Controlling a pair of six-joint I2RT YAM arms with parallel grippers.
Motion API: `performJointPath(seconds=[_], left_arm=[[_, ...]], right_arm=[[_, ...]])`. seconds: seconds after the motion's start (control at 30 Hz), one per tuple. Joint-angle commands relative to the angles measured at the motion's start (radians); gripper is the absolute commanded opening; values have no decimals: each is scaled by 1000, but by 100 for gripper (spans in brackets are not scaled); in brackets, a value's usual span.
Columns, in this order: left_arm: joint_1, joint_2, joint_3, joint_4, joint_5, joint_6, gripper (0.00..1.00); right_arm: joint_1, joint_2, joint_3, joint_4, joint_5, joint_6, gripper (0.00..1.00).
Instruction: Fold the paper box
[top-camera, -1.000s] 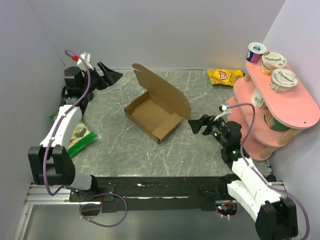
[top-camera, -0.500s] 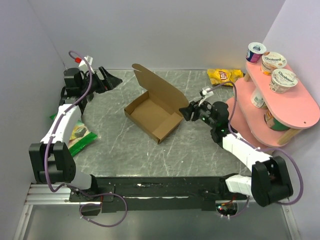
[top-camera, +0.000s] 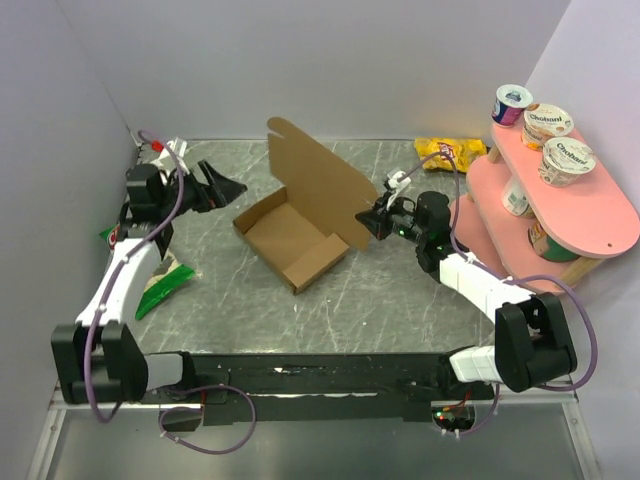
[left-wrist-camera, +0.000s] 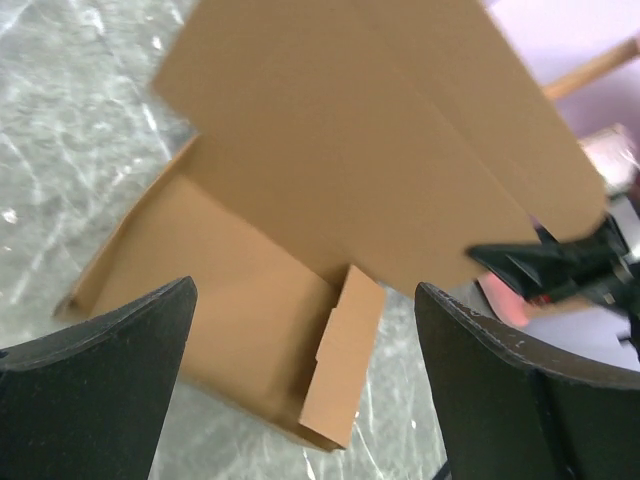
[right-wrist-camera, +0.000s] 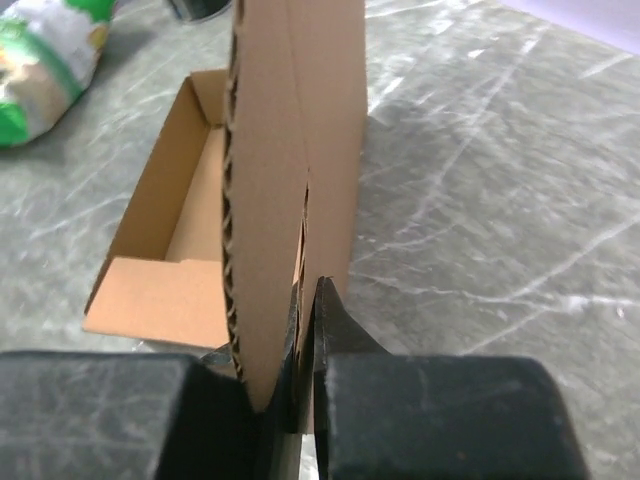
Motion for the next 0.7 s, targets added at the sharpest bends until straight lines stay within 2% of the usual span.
performJointPath(seconds=[0.0, 0.17, 0.33, 0.4, 0.43, 0.47, 0.5, 0.67], left_arm=[[3, -125, -76, 102, 31, -20, 96], [3, -146, -214, 284, 49, -46, 96], [3, -163, -337, 392, -61, 5, 96], [3, -182, -401, 494, -87, 2, 96], [3, -183, -414, 528, -92, 9, 96], [3, -179, -424, 559, -86, 19, 96], [3, -148, -434, 629, -68, 28, 96], [4, 4, -366, 668, 55, 178, 96]], right_arm=[[-11, 3, 93, -97, -176, -122, 9], [-11, -1, 151, -251, -291, -220, 10], [-12, -27, 159, -286, -290, -257, 9], [-14, -23, 162, -298, -291, -260, 9], [-15, -18, 163, -305, -294, -267, 8], [-15, -12, 171, -314, -297, -272, 1], [-15, -9, 177, -326, -299, -277, 0], [-35, 11, 216, -409, -305, -313, 0]])
